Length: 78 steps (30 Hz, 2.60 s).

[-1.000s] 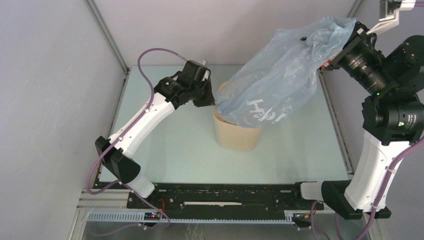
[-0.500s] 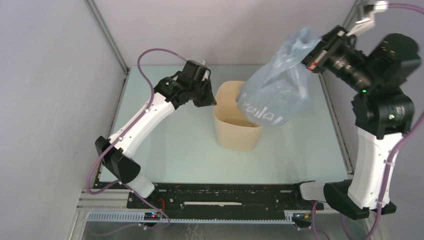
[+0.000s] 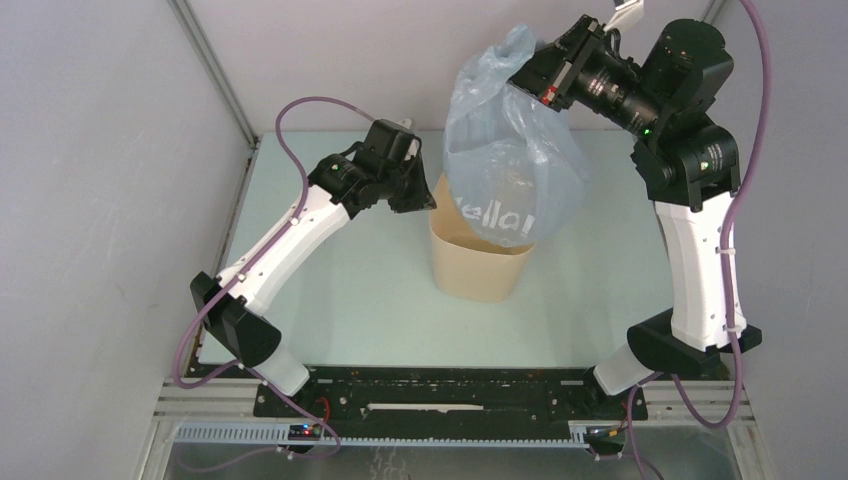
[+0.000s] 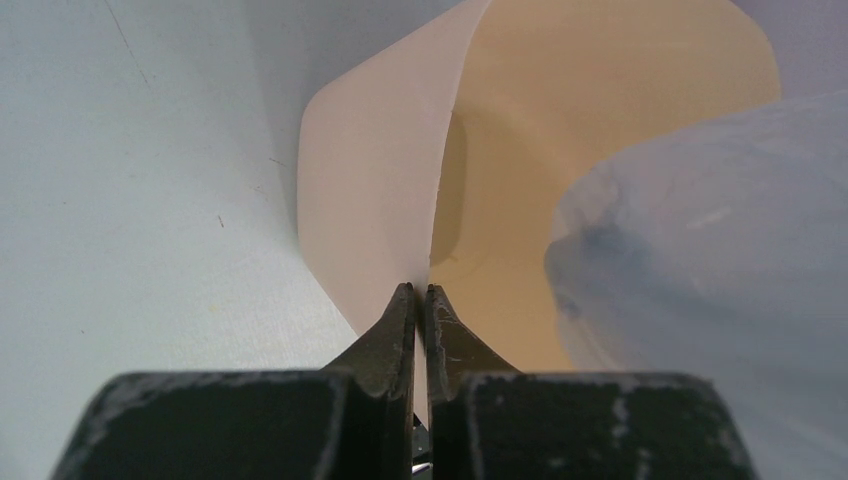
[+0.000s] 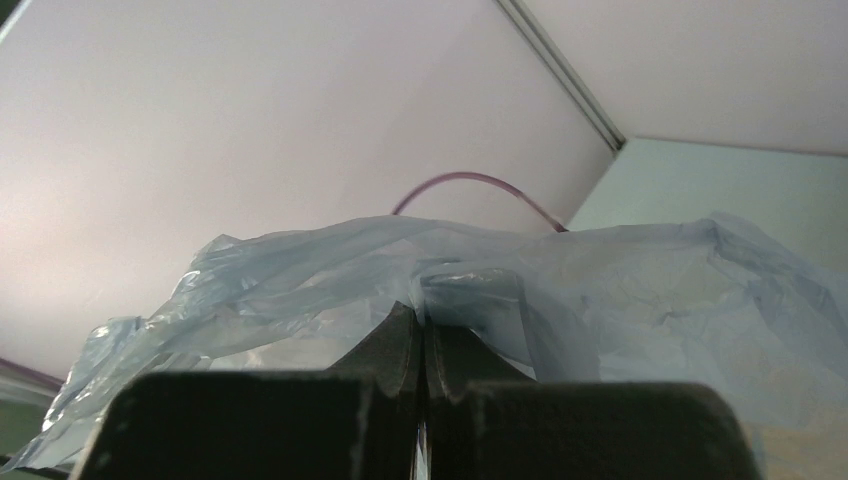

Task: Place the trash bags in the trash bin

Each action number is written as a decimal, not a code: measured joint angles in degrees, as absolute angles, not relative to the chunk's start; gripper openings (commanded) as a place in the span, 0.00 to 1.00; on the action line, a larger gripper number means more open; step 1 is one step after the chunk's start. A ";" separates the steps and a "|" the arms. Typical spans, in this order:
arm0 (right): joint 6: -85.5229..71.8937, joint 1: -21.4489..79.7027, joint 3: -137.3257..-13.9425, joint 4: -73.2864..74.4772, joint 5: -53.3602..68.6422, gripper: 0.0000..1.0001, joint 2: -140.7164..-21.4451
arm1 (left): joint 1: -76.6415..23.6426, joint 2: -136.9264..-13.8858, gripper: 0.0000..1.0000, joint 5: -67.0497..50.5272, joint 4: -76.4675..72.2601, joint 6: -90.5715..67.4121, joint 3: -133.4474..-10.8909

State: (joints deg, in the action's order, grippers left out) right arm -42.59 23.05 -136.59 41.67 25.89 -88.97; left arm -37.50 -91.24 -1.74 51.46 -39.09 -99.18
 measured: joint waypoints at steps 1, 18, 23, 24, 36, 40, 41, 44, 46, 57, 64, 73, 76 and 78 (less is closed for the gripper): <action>-43.16 23.46 -137.56 40.86 25.93 0.00 -89.49 | -37.50 -91.24 0.07 -1.74 51.44 -39.09 -99.15; -45.69 19.73 -117.89 36.05 21.19 0.00 -82.28 | -37.50 -91.22 0.10 -1.83 51.16 -39.05 -99.15; -43.66 17.80 -115.72 37.93 19.09 0.00 -78.74 | -37.50 -91.22 0.20 -2.26 51.05 -39.05 -99.15; -43.53 18.02 -114.19 37.19 19.14 0.00 -77.52 | -37.47 -91.22 0.22 -2.35 51.00 -38.98 -99.15; -37.45 22.76 -104.33 34.00 22.04 0.00 -82.30 | -35.11 -86.06 0.76 -1.72 50.11 -36.56 -97.80; -34.89 20.47 -101.82 36.86 25.80 0.00 -82.52 | -32.14 -75.99 0.88 -1.54 48.73 -36.53 -93.49; -34.30 20.12 -101.84 37.39 26.63 0.00 -82.56 | -31.48 -73.73 0.93 -1.61 48.36 -36.45 -92.92; -32.95 19.81 -102.78 38.96 29.80 0.00 -82.98 | -30.04 -67.26 1.00 -3.16 45.23 -36.38 -92.44; -32.18 20.69 -104.14 39.72 32.71 0.00 -84.07 | -30.48 -64.95 1.00 -5.54 41.98 -36.32 -92.88; -36.10 26.20 -118.26 35.75 43.42 0.00 -92.97 | -37.50 -68.58 0.95 -7.68 36.23 -32.05 -104.77; -43.33 25.43 -117.82 18.09 49.67 0.00 -93.49 | -37.50 -57.89 1.00 -6.11 30.94 -33.67 -92.16; -49.84 18.61 -85.86 -0.93 56.53 0.00 -88.64 | -37.50 -54.24 1.00 -6.20 30.02 -35.00 -88.95; -50.43 16.99 -78.94 -1.06 56.90 0.00 -86.11 | -37.50 -56.29 1.00 -7.16 29.93 -35.00 -89.89; -50.02 16.45 -78.46 0.54 55.70 0.00 -84.79 | -37.50 -59.09 1.00 -8.27 29.74 -35.00 -92.12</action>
